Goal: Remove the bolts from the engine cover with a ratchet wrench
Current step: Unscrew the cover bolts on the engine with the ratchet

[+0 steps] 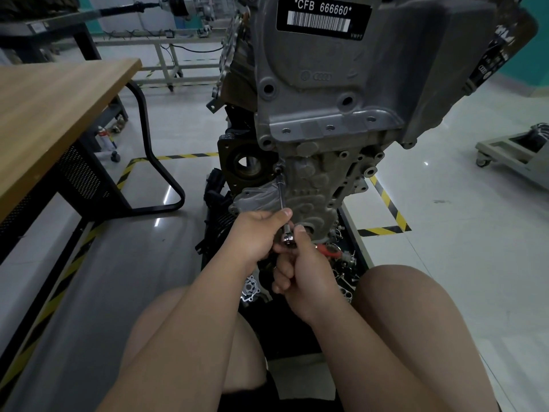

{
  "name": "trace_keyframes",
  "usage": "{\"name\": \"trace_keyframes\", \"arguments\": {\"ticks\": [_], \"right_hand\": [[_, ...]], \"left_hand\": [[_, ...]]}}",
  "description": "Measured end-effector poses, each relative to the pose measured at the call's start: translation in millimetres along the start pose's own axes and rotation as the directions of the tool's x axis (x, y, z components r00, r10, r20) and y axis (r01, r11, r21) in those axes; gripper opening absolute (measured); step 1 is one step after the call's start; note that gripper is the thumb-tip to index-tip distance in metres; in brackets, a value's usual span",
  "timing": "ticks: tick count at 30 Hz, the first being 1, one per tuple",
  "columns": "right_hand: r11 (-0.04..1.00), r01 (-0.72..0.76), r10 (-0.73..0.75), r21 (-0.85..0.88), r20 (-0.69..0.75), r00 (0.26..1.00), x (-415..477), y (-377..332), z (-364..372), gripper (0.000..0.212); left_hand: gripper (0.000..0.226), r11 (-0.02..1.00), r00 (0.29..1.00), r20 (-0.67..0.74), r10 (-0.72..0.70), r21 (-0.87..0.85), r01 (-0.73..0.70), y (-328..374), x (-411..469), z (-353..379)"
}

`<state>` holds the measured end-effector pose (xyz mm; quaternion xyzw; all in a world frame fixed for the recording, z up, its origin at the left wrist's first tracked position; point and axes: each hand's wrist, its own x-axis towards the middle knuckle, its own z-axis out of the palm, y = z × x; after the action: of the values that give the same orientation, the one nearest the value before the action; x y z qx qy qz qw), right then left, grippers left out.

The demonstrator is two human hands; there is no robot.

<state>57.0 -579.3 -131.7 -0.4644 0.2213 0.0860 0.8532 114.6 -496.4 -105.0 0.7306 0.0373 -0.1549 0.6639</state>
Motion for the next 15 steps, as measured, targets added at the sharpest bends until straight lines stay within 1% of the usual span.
{"name": "trace_keyframes", "arguments": {"ticks": [1,2,4,5,6,8,9,10,12,13,14,15], "right_hand": [[0.98,0.091,-0.102,-0.176,-0.054,0.993,0.1,0.5,-2.4,0.053],[0.917,0.178,-0.219,-0.357,-0.078,0.973,-0.4,0.0,-5.1,0.053],[0.708,0.286,-0.416,-0.646,-0.054,0.908,-1.3,-3.9,-10.7,0.05],[0.594,0.303,-0.472,-0.746,-0.019,0.881,-1.6,-6.8,-12.4,0.048],[0.479,0.29,-0.498,-0.828,0.015,0.867,-1.9,-9.3,-13.5,0.046],[0.251,0.208,-0.528,-0.945,0.047,0.848,-2.2,-11.9,-14.5,0.048],[0.166,0.183,-0.549,-0.969,0.063,0.833,-3.1,-12.1,-14.7,0.047],[0.121,0.178,-0.569,-0.977,0.079,0.819,-4.1,-11.7,-14.8,0.045],[0.108,0.197,-0.604,-0.974,0.093,0.792,-7.0,-11.5,-14.6,0.043],[0.154,0.222,-0.606,-0.963,0.085,0.791,-7.7,-12.0,-14.7,0.04],[0.258,0.263,-0.596,-0.93,0.061,0.8,-7.3,-12.0,-15.0,0.035],[0.406,0.311,-0.567,-0.86,0.03,0.823,-6.8,-12.0,-14.8,0.028]], "left_hand": [[0.03,1.0,1.0,-0.003,0.004,-0.004,-0.004,-0.5,0.4,0.1],[0.03,1.0,1.0,-0.006,0.007,-0.006,-0.007,-0.5,0.6,0.3],[0.029,1.0,1.0,-0.009,0.015,-0.007,-0.015,-0.4,0.8,0.9],[0.029,1.0,1.0,-0.011,0.018,-0.011,-0.018,-0.5,1.1,1.5],[0.03,1.0,1.0,-0.016,0.018,-0.02,-0.018,-0.7,1.3,2.3],[0.032,0.999,0.999,-0.03,0.015,-0.042,-0.016,-0.9,1.6,3.4],[0.033,0.999,0.999,-0.037,0.016,-0.044,-0.017,-0.9,1.6,3.9],[0.034,0.999,0.999,-0.043,0.016,-0.041,-0.017,-0.7,1.5,4.2],[0.035,0.999,0.999,-0.044,0.015,-0.04,-0.017,-0.8,1.3,4.5],[0.036,0.999,0.999,-0.039,0.013,-0.042,-0.015,-1.0,1.2,5.1],[0.036,0.999,0.999,-0.034,0.01,-0.038,-0.011,-1.3,1.2,5.5],[0.035,1.0,1.0,-0.028,0.007,-0.029,-0.008,-1.5,1.2,5.7]]}}
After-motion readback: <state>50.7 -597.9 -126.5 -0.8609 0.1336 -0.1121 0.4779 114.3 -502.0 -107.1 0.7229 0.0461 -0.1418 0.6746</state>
